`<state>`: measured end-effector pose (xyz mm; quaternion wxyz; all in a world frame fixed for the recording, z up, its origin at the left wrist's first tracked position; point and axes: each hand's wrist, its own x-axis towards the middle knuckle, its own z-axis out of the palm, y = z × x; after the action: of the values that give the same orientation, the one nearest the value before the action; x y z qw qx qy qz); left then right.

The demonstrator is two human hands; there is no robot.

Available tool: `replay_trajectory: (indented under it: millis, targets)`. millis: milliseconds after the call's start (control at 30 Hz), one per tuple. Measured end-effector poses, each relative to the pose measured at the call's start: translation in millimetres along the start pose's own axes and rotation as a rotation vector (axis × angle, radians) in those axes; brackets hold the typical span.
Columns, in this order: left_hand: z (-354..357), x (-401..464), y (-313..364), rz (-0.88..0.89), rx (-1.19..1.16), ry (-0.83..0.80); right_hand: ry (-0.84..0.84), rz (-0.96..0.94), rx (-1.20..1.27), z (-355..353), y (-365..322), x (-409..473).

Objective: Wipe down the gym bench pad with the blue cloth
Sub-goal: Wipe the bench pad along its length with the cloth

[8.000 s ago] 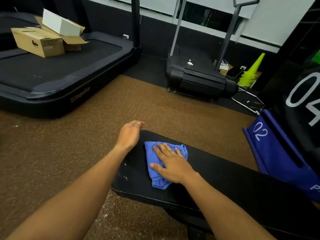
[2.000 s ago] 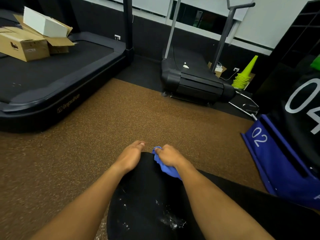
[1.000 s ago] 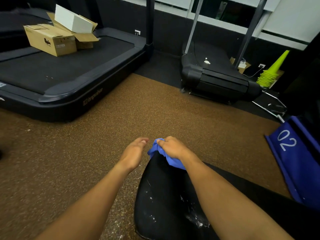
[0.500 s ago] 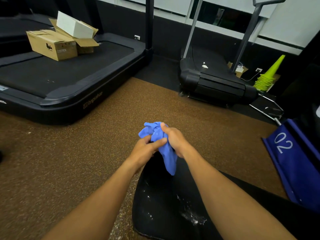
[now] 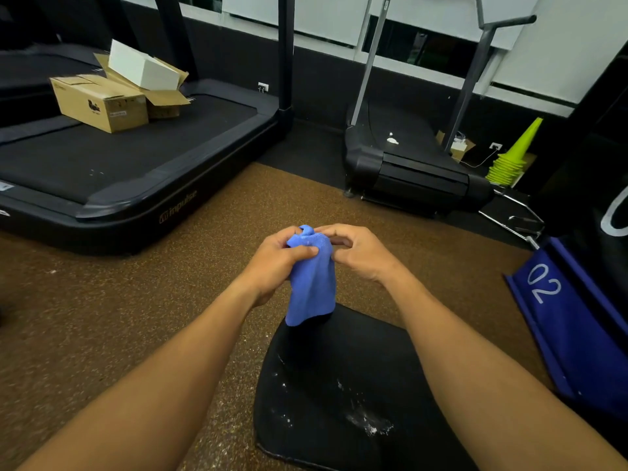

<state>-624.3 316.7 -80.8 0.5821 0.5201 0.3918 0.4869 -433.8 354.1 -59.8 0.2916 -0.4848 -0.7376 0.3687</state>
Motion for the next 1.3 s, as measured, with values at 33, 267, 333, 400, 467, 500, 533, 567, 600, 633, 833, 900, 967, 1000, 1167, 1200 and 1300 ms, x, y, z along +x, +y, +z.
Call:
replay_trajectory:
  millis: [33, 267, 333, 400, 467, 500, 533, 567, 600, 633, 833, 900, 967, 1000, 1167, 1200, 1300]
  targets:
    - [-2, 0, 0, 0.037, 0.053, 0.038, 0.009, -0.010, -0.020, -2, -1, -1]
    - [-5, 5, 16, 0.225, 0.204, -0.003, 0.038, -0.071, -0.110, -16, -22, -6]
    - [-4, 8, 22, 0.247, 0.241, -0.003, 0.056, -0.047, -0.122, -21, -28, -4]
    - [-3, 13, 26, 0.268, 0.304, 0.003, 0.066, -0.017, -0.226, -27, -33, -1]
    - [0, 19, 26, 0.289, 0.392, 0.032, 0.082, 0.001, -0.369, -33, -36, 2]
    - [1, 23, 25, 0.300, 0.444, 0.070, 0.097, 0.003, -0.412, -35, -36, 4]
    - [2, 26, 23, 0.313, 0.510, 0.112, 0.114, 0.006, -0.439, -38, -36, 4]
    - [2, 28, 20, 0.320, 0.591, 0.148, 0.133, 0.012, -0.457, -40, -36, 5]
    - [2, 29, 18, 0.318, 0.676, 0.167, 0.152, 0.022, -0.465, -42, -34, 5]
    - [1, 29, 17, 0.307, 0.754, 0.173, 0.170, 0.033, -0.462, -45, -32, 4]
    - [-20, 22, 20, 0.164, 1.037, 0.234, 0.262, 0.104, -0.469, -71, -26, -12]
    - [-25, 23, 23, 0.159, 1.093, 0.259, 0.283, 0.146, -0.492, -78, -26, -15]
    - [-26, 25, 25, 0.186, 1.110, 0.275, 0.249, 0.184, -0.522, -85, -28, -18]
    - [-26, 26, 27, 0.211, 1.100, 0.268, 0.211, 0.203, -0.538, -89, -29, -19]
    - [-28, 30, 39, 0.239, 1.002, 0.174, 0.096, 0.269, -0.542, -114, -31, -26]
    - [-28, 30, 41, 0.235, 0.997, 0.159, 0.093, 0.284, -0.526, -116, -33, -28]
    - [-30, 30, 46, 0.161, 0.886, 0.075, 0.115, 0.333, -0.479, -119, -37, -32]
